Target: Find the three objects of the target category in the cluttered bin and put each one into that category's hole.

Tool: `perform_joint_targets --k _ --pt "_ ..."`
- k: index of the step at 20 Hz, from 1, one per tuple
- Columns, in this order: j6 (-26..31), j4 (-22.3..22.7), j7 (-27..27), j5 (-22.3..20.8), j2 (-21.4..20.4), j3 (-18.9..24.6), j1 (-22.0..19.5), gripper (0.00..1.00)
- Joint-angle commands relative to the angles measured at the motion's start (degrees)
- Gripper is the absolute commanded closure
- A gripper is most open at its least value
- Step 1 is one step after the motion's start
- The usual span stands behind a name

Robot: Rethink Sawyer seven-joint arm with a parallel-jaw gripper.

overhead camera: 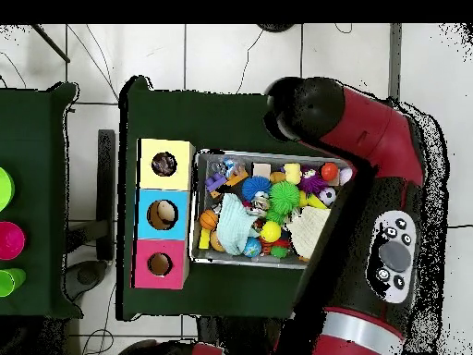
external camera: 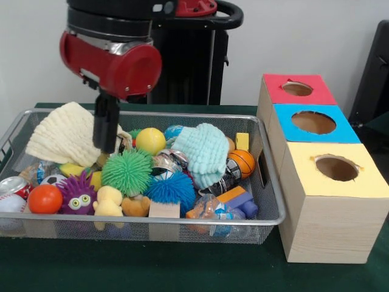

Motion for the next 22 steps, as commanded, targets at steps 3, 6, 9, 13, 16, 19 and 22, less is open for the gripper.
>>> perform_joint_targets --k 3,6,9,13,16,19,22 --pt "2.75 -1.81 -19.41 -7.04 3.56 12.66 -6.12 1.00" --pt "1.57 -2.87 -19.59 -8.69 4.65 14.26 -7.43 1.00" --pt "1.56 -4.37 -20.86 -9.99 6.32 16.42 -9.12 1.00" --pt "3.63 -6.26 -21.99 -11.76 7.67 18.20 -10.85 1.00" --pt "3.11 -5.90 -22.10 -13.21 7.76 19.07 -11.67 1.00" --pt "1.42 -3.52 -21.46 -14.74 6.92 19.94 -12.21 1.00" --pt "-0.54 -1.85 -20.84 -16.10 6.68 20.51 -12.57 1.00"
